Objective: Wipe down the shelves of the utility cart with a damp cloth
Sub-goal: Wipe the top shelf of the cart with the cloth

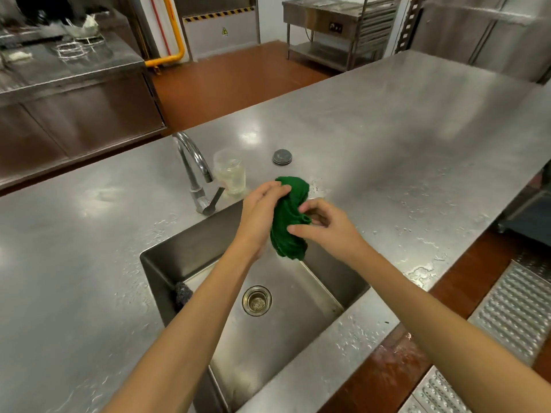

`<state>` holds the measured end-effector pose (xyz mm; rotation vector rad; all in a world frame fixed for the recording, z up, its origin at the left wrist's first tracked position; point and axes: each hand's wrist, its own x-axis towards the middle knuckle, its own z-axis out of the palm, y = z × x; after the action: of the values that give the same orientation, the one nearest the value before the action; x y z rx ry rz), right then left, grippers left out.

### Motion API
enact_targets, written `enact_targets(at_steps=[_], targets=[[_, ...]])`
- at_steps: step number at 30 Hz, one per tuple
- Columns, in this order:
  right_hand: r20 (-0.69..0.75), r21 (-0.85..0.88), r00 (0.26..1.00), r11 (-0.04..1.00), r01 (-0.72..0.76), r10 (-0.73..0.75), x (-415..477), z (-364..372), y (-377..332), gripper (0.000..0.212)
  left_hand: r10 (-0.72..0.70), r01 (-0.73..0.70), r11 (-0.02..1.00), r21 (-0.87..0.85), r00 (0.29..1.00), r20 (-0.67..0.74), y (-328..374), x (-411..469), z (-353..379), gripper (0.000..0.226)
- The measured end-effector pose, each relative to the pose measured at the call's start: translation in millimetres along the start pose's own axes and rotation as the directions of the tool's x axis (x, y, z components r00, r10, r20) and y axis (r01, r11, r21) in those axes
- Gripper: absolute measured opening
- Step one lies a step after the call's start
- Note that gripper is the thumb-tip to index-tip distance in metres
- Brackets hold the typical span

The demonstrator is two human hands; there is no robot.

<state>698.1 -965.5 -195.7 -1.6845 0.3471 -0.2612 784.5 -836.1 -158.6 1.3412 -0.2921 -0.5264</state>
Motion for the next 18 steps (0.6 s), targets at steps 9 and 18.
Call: enact_targets(at_steps=[9,18], targets=[[-0.070,0.030,0.997,0.999,0.022,-0.020,-37.6,-132.6,-9.7,0.013,0.053,-0.095,0.973,0.209,0.979,0.198,-7.5,0.6,126.3,0.021],[-0.258,0.137,0.966,0.990,0.027,0.010,-84.0,-287.6,2.3,0.008,0.086,-0.176,0.946,0.273,0.946,0.313,-32.1,-1.4,278.1,0.010]])
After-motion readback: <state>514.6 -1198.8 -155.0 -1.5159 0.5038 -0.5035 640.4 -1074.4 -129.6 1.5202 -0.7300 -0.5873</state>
